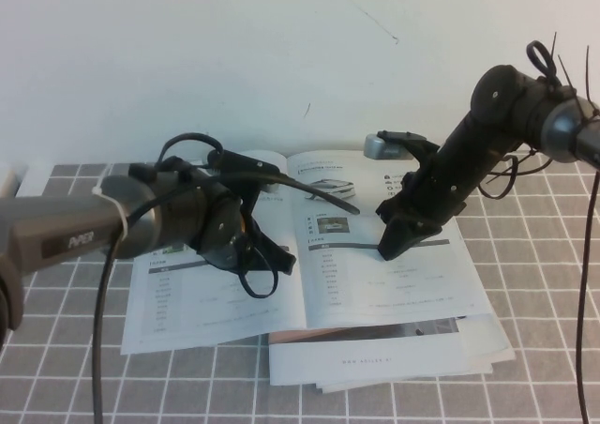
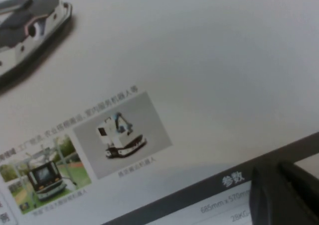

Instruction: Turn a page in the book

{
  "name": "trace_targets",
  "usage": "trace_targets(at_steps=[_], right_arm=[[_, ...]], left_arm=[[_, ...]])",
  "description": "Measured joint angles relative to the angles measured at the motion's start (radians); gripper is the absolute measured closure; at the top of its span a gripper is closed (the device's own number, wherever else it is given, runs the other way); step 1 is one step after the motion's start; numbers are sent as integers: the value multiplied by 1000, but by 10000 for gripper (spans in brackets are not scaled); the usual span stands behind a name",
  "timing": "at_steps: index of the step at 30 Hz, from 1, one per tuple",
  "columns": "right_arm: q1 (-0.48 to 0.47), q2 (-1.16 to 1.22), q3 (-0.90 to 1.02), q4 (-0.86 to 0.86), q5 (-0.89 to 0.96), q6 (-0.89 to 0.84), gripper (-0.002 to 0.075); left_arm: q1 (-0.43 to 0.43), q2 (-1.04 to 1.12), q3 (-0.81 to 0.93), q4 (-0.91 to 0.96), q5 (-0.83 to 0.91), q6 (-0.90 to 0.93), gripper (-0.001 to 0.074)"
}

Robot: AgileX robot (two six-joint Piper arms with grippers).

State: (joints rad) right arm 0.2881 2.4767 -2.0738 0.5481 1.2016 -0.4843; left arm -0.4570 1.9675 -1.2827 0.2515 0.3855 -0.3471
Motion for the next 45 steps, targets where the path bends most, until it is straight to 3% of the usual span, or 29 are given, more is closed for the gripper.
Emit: trace_targets(at_steps=[8, 18, 27, 35, 39, 45], right_arm=[[0, -12, -2, -12, -11, 44, 726], [6, -307, -43, -136, -143, 35, 726], [8, -622, -51, -456, -28, 18, 726], [6, -826, -25, -430, 33, 6, 726], [6, -968, 115, -437, 33, 0, 726], [6, -1253, 514, -488, -4, -8, 726]], left_arm=[[4, -8, -11, -37, 4, 0, 738], [4, -335, -94, -118, 152, 141, 738], [4, -626, -84, -145, 364, 295, 738], [4, -881, 171, -262, 343, 394, 738], [4, -1030, 356, -309, 227, 413, 738], [4, -1252, 605, -316, 10, 435, 738]])
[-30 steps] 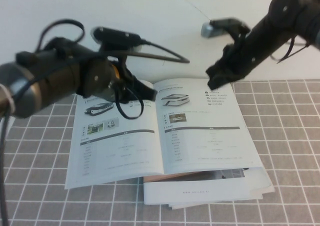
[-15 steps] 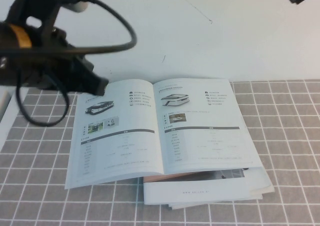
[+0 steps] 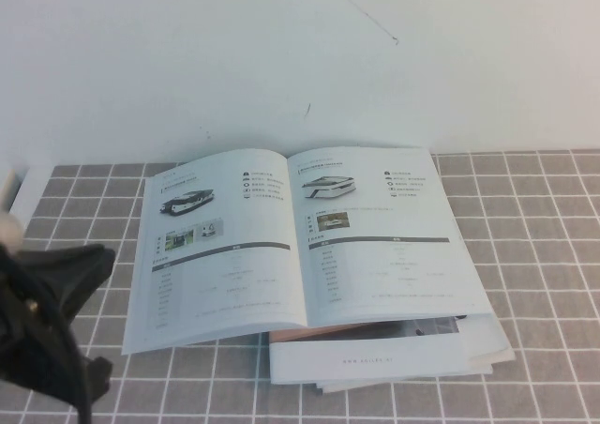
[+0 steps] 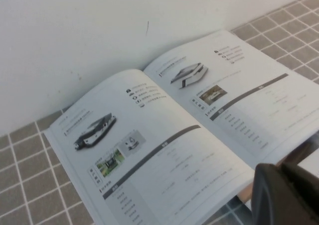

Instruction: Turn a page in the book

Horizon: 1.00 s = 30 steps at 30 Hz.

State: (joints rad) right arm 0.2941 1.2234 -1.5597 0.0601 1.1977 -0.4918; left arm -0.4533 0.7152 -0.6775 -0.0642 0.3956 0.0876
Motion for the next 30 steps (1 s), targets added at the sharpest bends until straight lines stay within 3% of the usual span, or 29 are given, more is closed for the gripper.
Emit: trace_targets(at_steps=[11, 15, 21, 30], right_arm=[[0, -506, 776, -1, -356, 63, 726], [0, -642, 954, 9, -512, 117, 726], [0, -748, 1094, 16, -625, 151, 726], [0, -756, 1158, 16, -581, 153, 726]], left_arm=[[0, -174, 240, 6, -159, 59, 738], [0, -172, 261, 6, -167, 60, 738], [0, -172, 261, 6, -172, 60, 738], [0, -172, 261, -23, -172, 69, 738]])
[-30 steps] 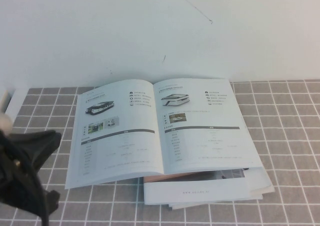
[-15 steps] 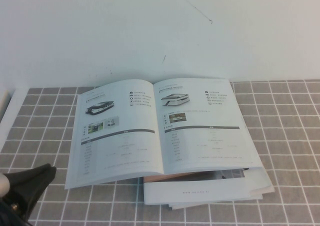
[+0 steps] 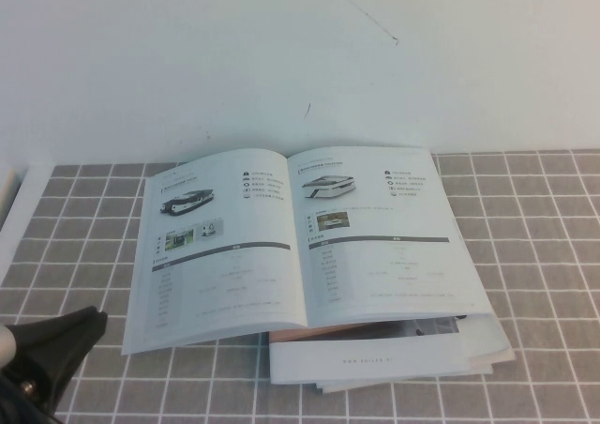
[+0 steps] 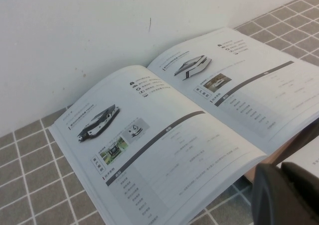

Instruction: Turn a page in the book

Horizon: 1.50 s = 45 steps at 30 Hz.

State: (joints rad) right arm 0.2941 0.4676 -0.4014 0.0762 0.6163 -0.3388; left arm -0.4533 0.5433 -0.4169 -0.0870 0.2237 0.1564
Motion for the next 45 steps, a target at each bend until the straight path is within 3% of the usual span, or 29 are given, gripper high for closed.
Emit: trace_targets(at_steps=[18, 24, 36, 45], right_arm=[[0, 0, 2, 2, 88, 0, 727], [0, 0, 2, 4, 90, 0, 727], [0, 0, 2, 7, 90, 0, 727], [0, 0, 2, 8, 91, 0, 727]], left_arm=[[10, -30, 42, 2, -23, -10, 738], [119, -207, 179, -86, -55, -10, 738], [315, -547, 440, -54, -33, -136, 738], [339, -554, 438, 16, 82, -156, 738]])
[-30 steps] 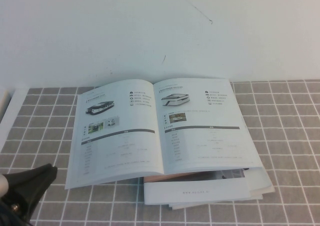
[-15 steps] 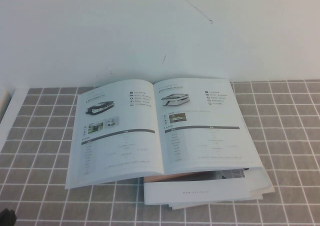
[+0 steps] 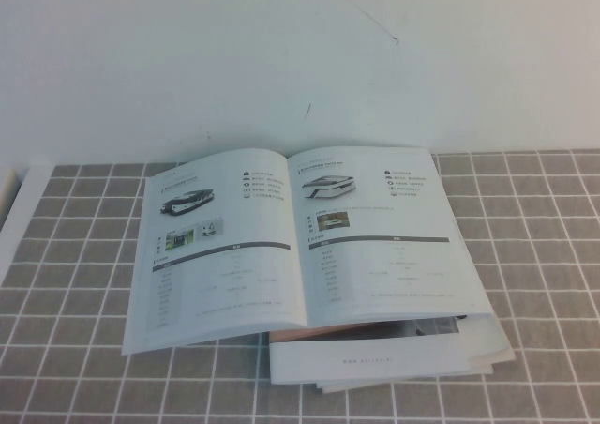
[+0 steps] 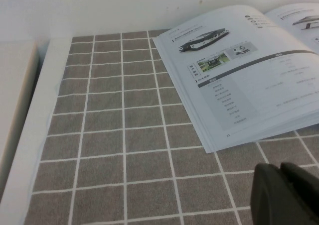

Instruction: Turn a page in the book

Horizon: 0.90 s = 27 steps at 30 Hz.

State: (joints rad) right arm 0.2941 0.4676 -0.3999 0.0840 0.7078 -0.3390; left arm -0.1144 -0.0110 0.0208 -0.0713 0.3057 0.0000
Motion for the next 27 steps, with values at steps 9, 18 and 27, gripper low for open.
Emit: trace_targets(at_steps=[9, 18, 27], right_arm=[[0, 0, 0, 0, 0, 0, 727], [0, 0, 0, 0, 0, 0, 727], [0, 0, 0, 0, 0, 0, 727]], left_arm=[[0, 0, 0, 2, 4, -13, 738], [0, -1, -2, 2, 8, -13, 738], [0, -1, -2, 3, 11, -13, 738]])
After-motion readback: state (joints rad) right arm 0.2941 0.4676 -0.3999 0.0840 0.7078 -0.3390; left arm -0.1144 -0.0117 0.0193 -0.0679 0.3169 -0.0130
